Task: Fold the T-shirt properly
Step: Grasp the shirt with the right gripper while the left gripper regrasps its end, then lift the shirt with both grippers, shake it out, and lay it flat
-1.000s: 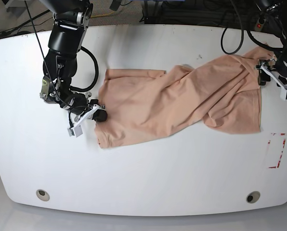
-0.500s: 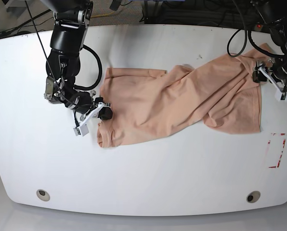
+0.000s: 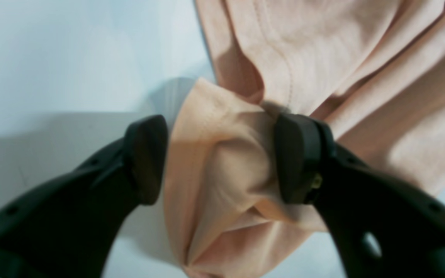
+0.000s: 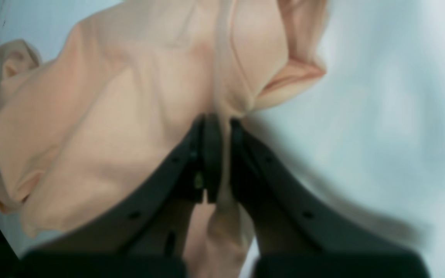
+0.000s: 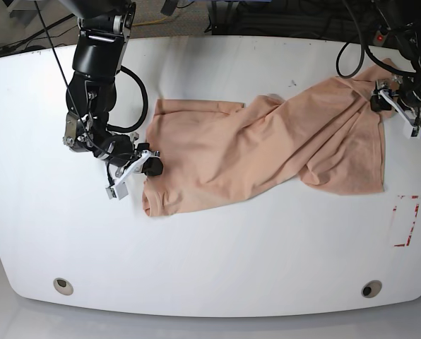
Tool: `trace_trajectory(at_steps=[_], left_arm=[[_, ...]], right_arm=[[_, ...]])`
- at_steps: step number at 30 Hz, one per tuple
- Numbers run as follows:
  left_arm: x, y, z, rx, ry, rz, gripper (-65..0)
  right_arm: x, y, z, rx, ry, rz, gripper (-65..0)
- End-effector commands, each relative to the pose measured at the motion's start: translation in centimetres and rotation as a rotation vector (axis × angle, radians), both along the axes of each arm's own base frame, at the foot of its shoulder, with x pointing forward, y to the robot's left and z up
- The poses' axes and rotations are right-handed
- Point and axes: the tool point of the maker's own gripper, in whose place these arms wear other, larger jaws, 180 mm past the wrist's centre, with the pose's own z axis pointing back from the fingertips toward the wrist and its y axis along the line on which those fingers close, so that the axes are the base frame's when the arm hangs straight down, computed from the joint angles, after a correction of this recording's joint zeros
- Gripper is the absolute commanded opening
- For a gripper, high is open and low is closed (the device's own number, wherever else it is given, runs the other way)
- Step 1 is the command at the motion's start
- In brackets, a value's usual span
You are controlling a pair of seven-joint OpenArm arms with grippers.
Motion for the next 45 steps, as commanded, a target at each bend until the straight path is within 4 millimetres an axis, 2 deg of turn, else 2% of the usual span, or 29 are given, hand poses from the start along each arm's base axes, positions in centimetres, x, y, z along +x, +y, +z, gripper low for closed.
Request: trace_trajectory(at_steps=[1,5,6,7,10,14,17,22,27,31,36,37,41,45], left_arm=[[0.0,0.7,1.4,0.044,-0.020,-0.018,-39.6],[0.0,0.3,2.7,0.085,-0.048,-0.050,-60.7],[0.0,0.3,3.0,0.093,-0.055,-0.054,-64.3],[0.2,0.2,3.3,0.099,-0.066,-0.059,-65.0],[0.3,0.0,4.1,0.118,-0.085,-0.071,-65.0],[0.6,0.6,6.9,0.179,-0.152,-0.065,-65.0],[1.3,-0.1,9.4,0.222,-0.225,-0.082,-65.0],[2.0,-1.4,12.8,0.299,-0.309,-0.143,-65.0],[3.1,-1.6,14.1,0.309,-0.355,-0.148,-65.0],[4.8,-1.8,15.8,0.323,-0.421,-0.167,-65.0],[8.7,-1.7,20.1,0.370,-0.516,-0.174,-65.0],[9.3,-1.8,20.8,0.373,-0.530,-0.174,-65.0],[12.5,-2.1,24.8,0.364,-0.613,-0.135,-65.0],[15.2,-2.8,30.1,0.346,-0.750,-0.102,-65.0]], right_arm=[[1.5,-0.3,2.0,0.010,-0.070,-0.008,-65.0],[1.5,-0.3,2.0,0.010,-0.070,-0.008,-65.0],[1.5,-0.3,2.0,0.010,-0.070,-0.008,-65.0],[1.5,-0.3,2.0,0.010,-0.070,-0.008,-65.0],[1.5,-0.2,2.0,0.012,-0.070,-0.008,-65.0],[1.6,-0.2,2.2,0.011,-0.075,-0.007,-65.0],[1.6,-0.8,3.9,-0.020,-0.112,0.001,-65.0],[1.3,-3.3,6.6,-0.078,-0.176,-0.038,-65.0],[1.8,-6.3,7.5,-0.146,-0.194,-0.052,-65.0],[3.3,-8.0,9.7,-0.187,-0.244,-0.062,-65.0],[6.4,-9.9,14.8,-0.238,-0.354,-0.076,-65.0],[6.8,-10.0,15.1,-0.238,-0.359,-0.077,-65.0],[9.8,-11.0,18.6,-0.240,-0.410,-0.084,-65.0],[12.7,-11.1,22.8,-0.258,-0.465,-0.062,-65.0]])
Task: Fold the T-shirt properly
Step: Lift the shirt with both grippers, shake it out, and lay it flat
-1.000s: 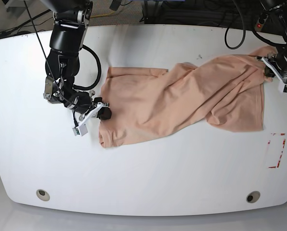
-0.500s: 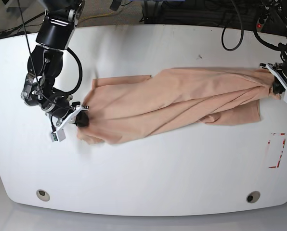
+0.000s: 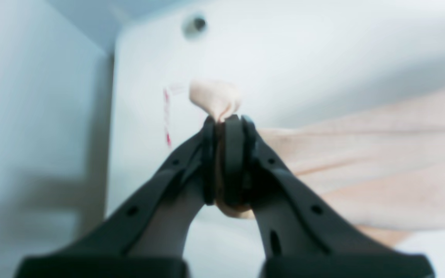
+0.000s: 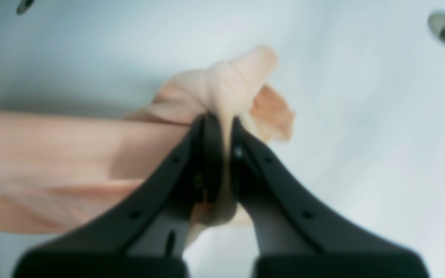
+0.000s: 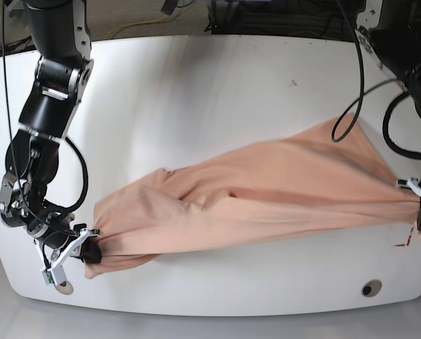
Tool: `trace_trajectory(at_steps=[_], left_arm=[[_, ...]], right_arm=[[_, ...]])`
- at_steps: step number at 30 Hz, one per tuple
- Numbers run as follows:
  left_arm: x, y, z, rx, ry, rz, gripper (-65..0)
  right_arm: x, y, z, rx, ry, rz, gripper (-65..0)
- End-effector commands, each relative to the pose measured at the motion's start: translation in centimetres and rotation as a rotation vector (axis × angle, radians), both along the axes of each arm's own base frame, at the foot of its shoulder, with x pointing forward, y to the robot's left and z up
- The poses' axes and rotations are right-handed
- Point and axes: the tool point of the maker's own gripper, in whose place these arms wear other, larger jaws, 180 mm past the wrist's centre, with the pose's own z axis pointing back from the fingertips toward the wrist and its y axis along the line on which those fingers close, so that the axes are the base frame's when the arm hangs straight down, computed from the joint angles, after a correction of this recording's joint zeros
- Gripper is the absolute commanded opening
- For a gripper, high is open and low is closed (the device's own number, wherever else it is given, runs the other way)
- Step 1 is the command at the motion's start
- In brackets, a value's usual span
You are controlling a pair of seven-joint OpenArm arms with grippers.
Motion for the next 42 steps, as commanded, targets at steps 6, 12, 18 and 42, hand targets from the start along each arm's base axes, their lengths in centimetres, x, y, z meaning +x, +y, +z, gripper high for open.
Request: trace_trajectory(at_steps=[6,12,18,42], left_arm=[[2.9,1.2,10.2,0.043,-0.234,0.019,-65.0],[3.2,4.4,18.6,0.068,-0.388,0.104,-65.0],[2.4,5.8,24.8,0.092,-0.491,0.122,-65.0],[-3.7,3.3,-4.5,0.107,0.144,0.083,-65.0]], right_arm=[[4.8,-0.5,12.3,-0.048,-0.223,0.021,-65.0],[6.2,0.0,23.0,-0.136,-0.387,0.045,-65.0],[5.7,0.8,29.2,-0.208,-0.460,0.062,-65.0],[-5.9,-2.9,-6.7,0.237,0.181,-0.017,-65.0]])
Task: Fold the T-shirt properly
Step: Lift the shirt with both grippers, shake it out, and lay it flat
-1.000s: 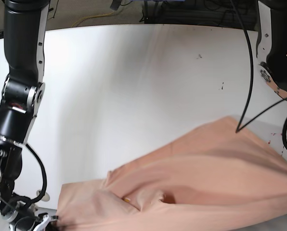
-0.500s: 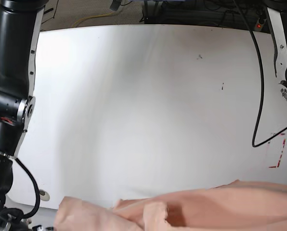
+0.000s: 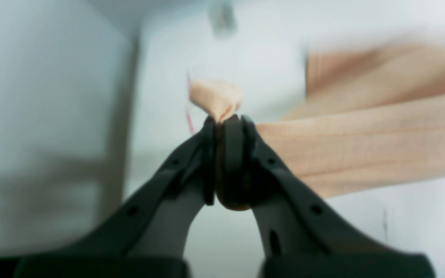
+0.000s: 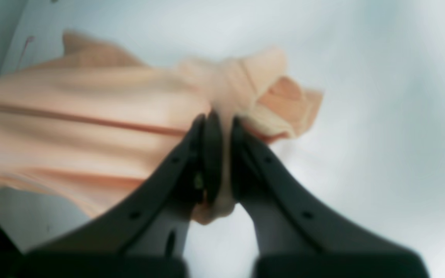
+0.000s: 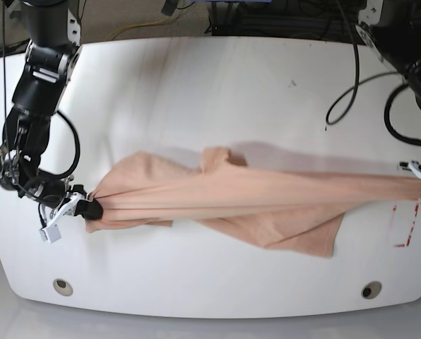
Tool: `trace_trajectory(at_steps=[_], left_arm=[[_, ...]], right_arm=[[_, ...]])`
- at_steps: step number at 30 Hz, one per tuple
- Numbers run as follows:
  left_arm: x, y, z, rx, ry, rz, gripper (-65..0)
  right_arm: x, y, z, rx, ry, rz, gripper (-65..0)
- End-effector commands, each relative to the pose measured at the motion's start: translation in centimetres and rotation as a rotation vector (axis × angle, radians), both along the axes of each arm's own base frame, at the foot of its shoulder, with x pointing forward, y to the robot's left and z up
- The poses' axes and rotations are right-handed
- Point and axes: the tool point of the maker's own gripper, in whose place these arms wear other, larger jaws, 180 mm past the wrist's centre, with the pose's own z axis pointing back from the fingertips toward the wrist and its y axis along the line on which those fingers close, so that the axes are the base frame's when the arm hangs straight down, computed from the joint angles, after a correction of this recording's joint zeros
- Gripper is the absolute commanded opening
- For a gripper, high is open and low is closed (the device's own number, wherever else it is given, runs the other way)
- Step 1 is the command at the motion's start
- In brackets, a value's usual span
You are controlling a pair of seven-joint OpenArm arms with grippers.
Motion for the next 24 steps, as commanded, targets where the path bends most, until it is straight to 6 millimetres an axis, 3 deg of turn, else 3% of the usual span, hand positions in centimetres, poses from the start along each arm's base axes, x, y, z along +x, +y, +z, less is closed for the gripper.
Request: trace_trajectory(at_steps=[1,5,11,15,19,21,24], left_arm=[[-0.9,0.7,0.2,0.047,-0.006,-0.001,-65.0],[-3.7,0.2,-4.1,0.021,0.086,-0.019,-65.0],[-6.6,-0.9,-7.8,-0.004,0.155,-0.062,-65.0],[-8.1,-1.0,-9.3,-0.011,0.201,-0.070,-65.0],[-9.2,-0.8,-10.1,-0.010,0.234,-0.065,-65.0],[-9.7,-0.7,-10.6,-0.012,0.253,-0.062,-65.0],[-9.9,-0.6,-10.8,-0.013,0.262,-0.062,-65.0]], right_arm=[[0.1,-1.4,1.4,0.018,-0.056,-0.038,-65.0],[-2.9,-0.4,-2.0,0.083,0.024,-0.038,-65.0],[-6.3,0.9,-3.3,0.097,0.042,-0.006,-63.9],[-8.0,1.6,-3.3,0.065,0.036,0.022,-48.2],[-10.3,1.0,-4.0,0.066,0.050,-0.015,-30.0],[-11.7,0.9,-4.7,0.084,0.066,-0.044,-24.6],[-13.8,0.6,-5.7,0.090,0.102,-0.072,-21.7]])
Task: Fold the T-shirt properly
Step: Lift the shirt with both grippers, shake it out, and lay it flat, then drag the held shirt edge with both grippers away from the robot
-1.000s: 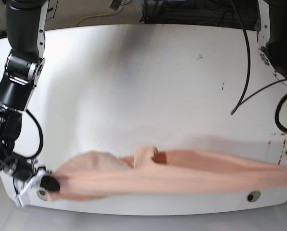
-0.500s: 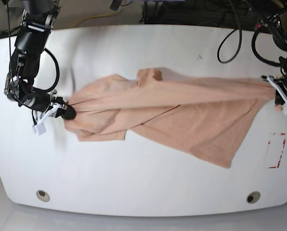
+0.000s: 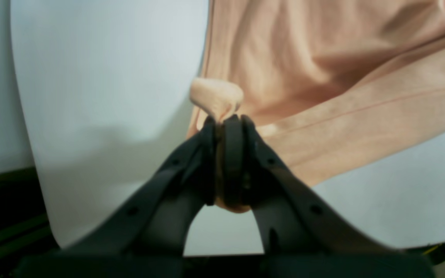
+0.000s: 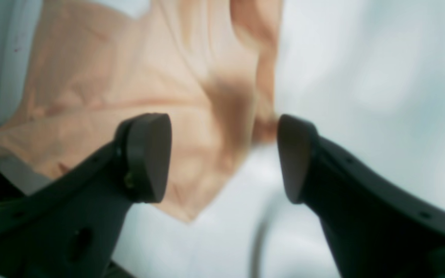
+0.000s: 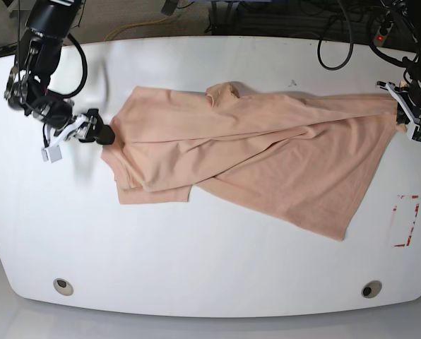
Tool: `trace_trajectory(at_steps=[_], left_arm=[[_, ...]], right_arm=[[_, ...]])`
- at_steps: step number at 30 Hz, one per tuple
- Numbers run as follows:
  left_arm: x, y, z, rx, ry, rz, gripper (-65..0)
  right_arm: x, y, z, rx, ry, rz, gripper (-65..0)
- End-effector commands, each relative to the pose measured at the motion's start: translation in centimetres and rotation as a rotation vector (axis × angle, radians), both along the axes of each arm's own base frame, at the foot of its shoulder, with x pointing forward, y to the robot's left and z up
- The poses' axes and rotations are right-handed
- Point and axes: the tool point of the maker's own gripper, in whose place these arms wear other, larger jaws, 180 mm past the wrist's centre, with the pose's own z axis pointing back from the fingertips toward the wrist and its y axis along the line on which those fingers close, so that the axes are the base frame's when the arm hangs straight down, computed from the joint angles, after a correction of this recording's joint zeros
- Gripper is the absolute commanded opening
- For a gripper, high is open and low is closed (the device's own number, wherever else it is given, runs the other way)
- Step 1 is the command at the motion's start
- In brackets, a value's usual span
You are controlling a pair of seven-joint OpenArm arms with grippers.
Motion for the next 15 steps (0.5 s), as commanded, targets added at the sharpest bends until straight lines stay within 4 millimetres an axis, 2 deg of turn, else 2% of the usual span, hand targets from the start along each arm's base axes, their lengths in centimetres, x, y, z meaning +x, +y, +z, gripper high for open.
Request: trace_trajectory(at_steps=[1,6,15], left_arm=[[0.5,0.2,1.1,0.016,-0.037,-0.010,-65.0],[0.6,0.1,1.1,0.015,-0.036,-0.014,-65.0],[0.8,-0.1,1.1,0.010,-0.041,-0.017,-65.0]], right_arm=[[-0.2,-0.3,1.3,-0.004,-0.042,-0.007,-21.6],[-2.6,0.8,0.8,0.020,-0.031,-0.040,-21.2],[-5.1,4.1,-1.5,0.114,0.038,-0.069,-21.7]])
